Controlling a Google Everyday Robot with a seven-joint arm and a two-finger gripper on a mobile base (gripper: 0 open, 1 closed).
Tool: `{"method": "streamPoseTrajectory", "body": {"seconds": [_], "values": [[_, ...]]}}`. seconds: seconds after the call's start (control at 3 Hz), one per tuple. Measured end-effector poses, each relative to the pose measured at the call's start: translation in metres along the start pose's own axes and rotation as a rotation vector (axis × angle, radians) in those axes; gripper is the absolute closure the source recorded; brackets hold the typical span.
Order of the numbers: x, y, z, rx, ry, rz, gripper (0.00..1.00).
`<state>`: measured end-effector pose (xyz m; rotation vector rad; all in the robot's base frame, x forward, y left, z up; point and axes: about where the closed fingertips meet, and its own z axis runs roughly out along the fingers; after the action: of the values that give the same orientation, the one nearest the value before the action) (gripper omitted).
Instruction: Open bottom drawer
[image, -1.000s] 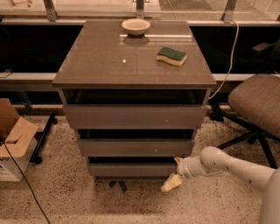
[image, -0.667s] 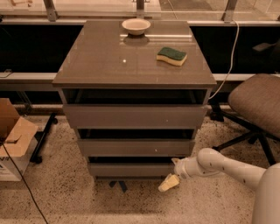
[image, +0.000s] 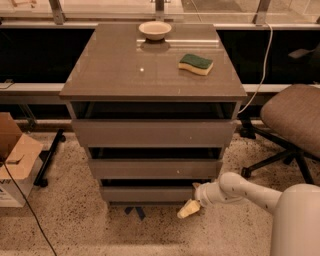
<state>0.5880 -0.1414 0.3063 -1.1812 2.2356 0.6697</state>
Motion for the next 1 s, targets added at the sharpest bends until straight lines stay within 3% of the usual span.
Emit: {"method": "streamPoseTrajectory", "body": {"seconds": [1.0], "values": [[0.021,-0.035,0.067,-0.041,-0.038,0.068,0.00]]}}
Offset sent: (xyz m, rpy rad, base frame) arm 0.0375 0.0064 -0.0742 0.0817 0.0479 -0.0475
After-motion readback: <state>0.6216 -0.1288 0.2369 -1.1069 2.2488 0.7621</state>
